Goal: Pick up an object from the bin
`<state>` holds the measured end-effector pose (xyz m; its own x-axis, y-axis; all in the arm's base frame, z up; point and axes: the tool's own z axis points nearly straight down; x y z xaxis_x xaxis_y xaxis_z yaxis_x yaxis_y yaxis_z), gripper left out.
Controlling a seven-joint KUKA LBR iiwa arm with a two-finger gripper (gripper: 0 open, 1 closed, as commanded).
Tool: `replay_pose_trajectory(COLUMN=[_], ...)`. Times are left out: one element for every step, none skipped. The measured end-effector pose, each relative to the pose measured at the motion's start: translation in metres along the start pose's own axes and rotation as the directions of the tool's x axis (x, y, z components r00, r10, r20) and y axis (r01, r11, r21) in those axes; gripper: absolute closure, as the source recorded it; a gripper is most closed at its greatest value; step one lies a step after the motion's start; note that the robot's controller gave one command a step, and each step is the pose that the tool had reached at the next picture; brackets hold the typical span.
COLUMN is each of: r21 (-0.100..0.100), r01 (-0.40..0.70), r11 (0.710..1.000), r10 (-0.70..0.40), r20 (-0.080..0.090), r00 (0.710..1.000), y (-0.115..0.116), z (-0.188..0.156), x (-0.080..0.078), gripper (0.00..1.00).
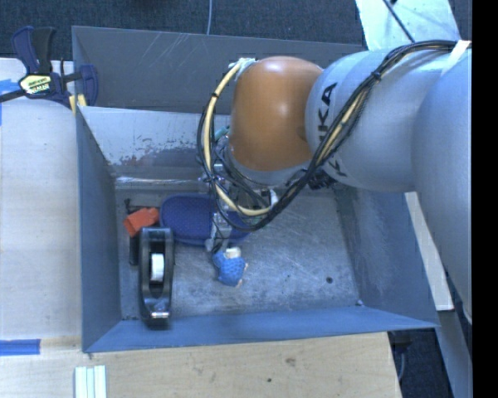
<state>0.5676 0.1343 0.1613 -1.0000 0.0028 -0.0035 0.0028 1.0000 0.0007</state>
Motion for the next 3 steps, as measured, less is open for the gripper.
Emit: replay_pose_trajectory(r21=[0.000, -0.002, -0.005], r01=[0.010, 0.009, -0.001], r11=[1.000, 1.000, 1.000], r10=[-0.010, -0.009, 0.001], r20=[-0.004, 0.004, 0.009], r00=[1.000, 1.000, 1.000], y=[0.003, 0.003, 0.074], z=[0.094, 0.087, 0.016], x=[-0.033, -0.035, -0.032], gripper=[0.00, 1.00, 1.00])
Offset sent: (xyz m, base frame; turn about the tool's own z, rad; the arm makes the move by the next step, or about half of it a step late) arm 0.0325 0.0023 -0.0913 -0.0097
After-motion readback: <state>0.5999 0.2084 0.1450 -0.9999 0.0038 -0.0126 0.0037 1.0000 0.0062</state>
